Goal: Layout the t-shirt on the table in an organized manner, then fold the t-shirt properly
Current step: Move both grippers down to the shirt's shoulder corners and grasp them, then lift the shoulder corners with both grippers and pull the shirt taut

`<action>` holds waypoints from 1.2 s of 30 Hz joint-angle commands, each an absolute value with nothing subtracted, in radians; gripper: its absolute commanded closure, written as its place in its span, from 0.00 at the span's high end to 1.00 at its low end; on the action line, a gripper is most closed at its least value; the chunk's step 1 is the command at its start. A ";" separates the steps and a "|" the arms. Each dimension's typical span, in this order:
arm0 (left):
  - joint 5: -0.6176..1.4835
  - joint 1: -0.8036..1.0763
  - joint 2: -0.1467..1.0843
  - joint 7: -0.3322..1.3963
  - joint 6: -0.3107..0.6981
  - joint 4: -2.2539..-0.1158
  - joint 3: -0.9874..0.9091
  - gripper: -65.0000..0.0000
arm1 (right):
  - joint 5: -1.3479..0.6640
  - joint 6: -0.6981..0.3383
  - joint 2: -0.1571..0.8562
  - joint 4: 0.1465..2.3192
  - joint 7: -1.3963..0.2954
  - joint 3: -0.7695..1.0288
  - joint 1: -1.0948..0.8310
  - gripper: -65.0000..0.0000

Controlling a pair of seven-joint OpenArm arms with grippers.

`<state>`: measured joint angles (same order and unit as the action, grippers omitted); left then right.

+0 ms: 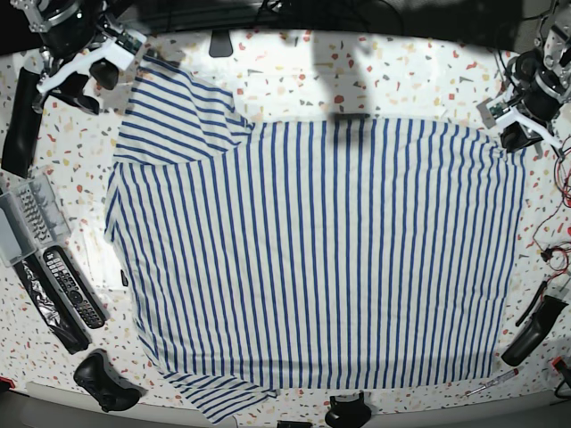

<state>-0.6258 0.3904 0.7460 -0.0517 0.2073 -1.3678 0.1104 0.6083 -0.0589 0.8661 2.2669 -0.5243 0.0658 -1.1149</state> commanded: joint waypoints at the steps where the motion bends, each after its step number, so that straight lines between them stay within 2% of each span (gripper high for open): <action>1: -0.632 0.396 0.763 -0.031 0.233 -1.367 0.107 0.00 | 0.641 -0.048 0.878 2.254 -0.514 0.072 -1.123 0.46; 5: -0.632 0.393 0.765 -0.031 0.232 -1.367 0.107 0.00 | 0.730 -0.038 0.878 2.136 -0.496 0.072 -1.122 0.46; 8: -0.632 0.393 0.765 -0.031 0.232 -1.367 0.107 0.00 | 0.794 0.019 0.879 2.057 -0.488 0.072 -1.122 0.46; 14: -0.632 0.393 0.765 -0.031 0.229 -1.367 0.107 0.00 | 0.812 0.036 0.878 1.968 -0.445 0.043 -1.074 0.46; 16: -0.632 0.393 0.765 -0.031 0.228 -1.367 0.107 0.00 | 0.812 0.062 0.878 1.942 -0.445 0.000 -1.020 0.46; 27: -0.632 0.393 0.765 -0.027 0.215 -1.367 0.107 0.00 | 0.892 0.063 0.870 1.781 -0.506 -0.360 -0.693 0.46; 36: -0.631 0.393 0.765 -0.027 0.179 -1.367 0.107 0.00 | 0.906 0.054 0.845 1.736 -0.500 -0.505 -0.519 0.46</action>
